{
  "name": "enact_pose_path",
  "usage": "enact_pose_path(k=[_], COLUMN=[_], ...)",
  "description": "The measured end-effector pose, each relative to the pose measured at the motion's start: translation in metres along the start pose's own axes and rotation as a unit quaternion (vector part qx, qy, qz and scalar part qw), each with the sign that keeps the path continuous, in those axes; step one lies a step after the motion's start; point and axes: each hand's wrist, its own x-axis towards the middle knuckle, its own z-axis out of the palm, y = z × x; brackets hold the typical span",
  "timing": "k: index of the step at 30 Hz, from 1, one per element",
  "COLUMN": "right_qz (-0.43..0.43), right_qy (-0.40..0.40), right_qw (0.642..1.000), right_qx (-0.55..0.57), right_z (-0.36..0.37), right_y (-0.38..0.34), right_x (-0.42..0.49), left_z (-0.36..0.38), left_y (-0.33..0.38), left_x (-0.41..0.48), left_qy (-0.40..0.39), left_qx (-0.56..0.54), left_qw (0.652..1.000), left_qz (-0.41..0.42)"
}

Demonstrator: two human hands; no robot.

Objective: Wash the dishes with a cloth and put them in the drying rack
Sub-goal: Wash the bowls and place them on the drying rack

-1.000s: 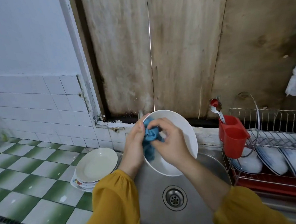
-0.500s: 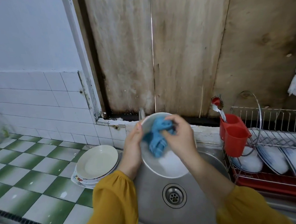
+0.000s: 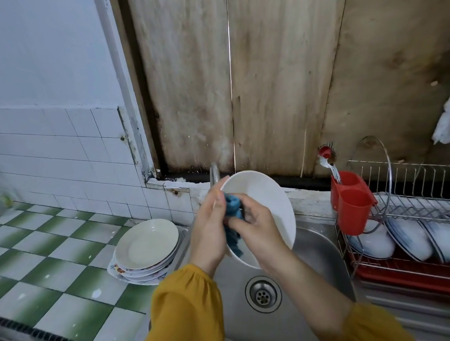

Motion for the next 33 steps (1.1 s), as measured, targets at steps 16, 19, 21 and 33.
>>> enact_pose_path(k=[16, 19, 21, 33], right_qz=[-0.010, -0.035, -0.047, -0.095], right_qy=[-0.188, -0.234, -0.287, -0.292], right_qw=[0.971, 0.940, 0.861, 0.855], right_qx=[-0.144, -0.247, -0.417, -0.419], right_z=[-0.023, -0.033, -0.046, -0.034], right_y=[-0.022, -0.028, -0.025, 0.000], right_x=[-0.014, -0.013, -0.003, 0.006], left_z=[-0.011, -0.019, -0.021, -0.022], left_y=[0.013, 0.012, 0.008, -0.002], left_x=[0.002, 0.006, 0.007, 0.005], left_qy=[0.064, 0.068, 0.050, 0.018], left_qx=[-0.025, -0.026, -0.028, -0.031], left_qw=[0.997, 0.997, 0.998, 0.999], left_qz=[-0.022, -0.007, 0.001, -0.015])
